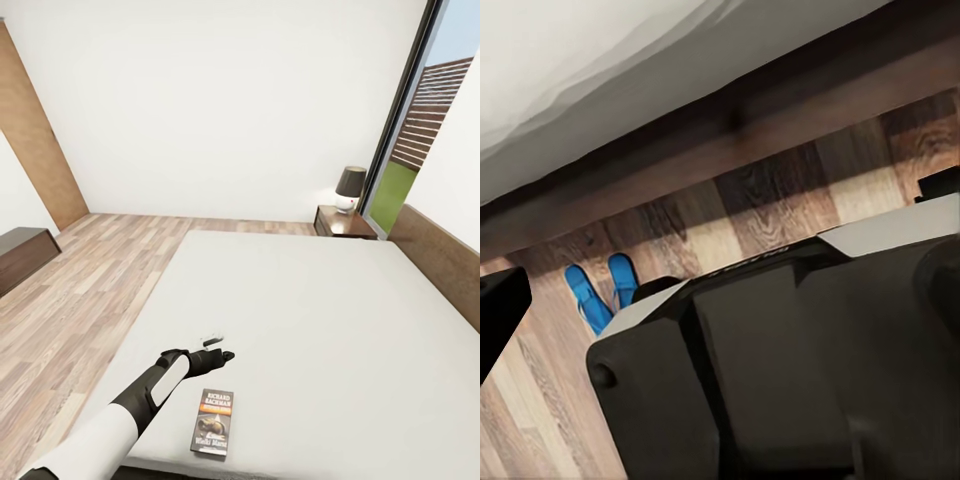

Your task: In the bedroom, move the book from the bed onto either nightstand, and place the two sandals side by side next to the bed.

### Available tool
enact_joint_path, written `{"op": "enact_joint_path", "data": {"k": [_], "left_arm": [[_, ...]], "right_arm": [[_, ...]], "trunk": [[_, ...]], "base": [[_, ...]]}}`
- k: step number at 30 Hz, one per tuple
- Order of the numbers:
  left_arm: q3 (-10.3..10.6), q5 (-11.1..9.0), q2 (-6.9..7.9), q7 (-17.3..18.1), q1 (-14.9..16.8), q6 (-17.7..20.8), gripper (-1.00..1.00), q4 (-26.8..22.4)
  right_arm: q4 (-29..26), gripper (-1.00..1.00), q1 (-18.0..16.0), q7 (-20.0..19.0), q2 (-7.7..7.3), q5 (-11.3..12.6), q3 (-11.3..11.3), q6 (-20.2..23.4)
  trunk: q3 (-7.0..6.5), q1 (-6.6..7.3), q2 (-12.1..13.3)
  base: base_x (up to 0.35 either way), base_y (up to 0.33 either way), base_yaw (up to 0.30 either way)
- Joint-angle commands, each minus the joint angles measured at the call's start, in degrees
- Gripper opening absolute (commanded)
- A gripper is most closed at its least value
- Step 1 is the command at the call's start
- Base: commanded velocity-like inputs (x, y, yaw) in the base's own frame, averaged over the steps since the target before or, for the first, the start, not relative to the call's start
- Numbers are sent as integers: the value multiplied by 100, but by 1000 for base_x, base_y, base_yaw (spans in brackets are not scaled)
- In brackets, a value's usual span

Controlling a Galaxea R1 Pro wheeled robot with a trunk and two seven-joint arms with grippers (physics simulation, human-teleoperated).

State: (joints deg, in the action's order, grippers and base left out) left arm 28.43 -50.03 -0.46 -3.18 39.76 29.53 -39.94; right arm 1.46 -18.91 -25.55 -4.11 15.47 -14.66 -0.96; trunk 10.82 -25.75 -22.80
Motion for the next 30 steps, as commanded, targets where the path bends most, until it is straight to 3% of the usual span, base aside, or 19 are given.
{"op": "enact_joint_path", "data": {"k": [1,30], "left_arm": [[16,-50,2,-33,6,15,100,-5],[22,-50,-6,-25,6,11,100,-5]], "right_arm": [[16,100,-7,-29,-2,44,-2,-10],[18,100,-7,-29,-2,44,-2,-13]], "trunk": [[20,-3,-12],[273,-3,-12]], "base": [[0,0,65],[0,0,66]]}}
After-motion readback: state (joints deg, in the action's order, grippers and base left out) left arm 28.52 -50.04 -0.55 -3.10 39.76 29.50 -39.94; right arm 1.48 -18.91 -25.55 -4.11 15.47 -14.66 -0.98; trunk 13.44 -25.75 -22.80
